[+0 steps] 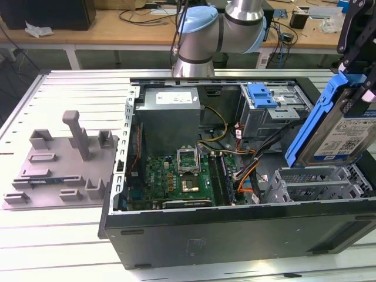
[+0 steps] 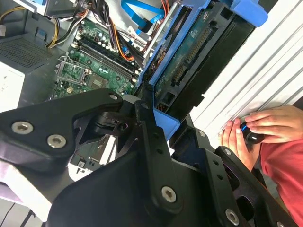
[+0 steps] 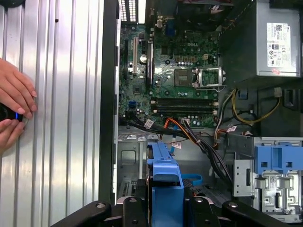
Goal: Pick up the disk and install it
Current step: 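Insert the disk into the insertion slot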
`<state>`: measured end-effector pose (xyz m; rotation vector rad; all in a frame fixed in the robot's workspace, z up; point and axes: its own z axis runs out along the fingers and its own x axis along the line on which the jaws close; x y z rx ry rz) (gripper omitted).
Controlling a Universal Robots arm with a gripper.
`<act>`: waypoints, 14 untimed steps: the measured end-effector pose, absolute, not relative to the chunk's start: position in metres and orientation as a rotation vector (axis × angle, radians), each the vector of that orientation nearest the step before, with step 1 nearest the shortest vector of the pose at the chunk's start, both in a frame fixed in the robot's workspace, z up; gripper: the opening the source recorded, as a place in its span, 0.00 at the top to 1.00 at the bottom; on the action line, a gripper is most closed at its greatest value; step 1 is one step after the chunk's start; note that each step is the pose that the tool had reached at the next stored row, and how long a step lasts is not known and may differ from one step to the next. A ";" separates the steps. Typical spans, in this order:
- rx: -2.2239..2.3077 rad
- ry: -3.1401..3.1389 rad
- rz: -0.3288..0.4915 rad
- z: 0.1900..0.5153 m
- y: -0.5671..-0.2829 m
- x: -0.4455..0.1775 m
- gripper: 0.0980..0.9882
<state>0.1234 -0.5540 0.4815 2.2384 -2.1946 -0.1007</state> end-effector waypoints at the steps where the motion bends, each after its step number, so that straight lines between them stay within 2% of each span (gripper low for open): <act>1: 2.238 -2.195 -0.101 0.481 -0.554 0.123 0.70; 14: 2.239 -2.195 -0.101 0.476 -0.555 0.123 0.70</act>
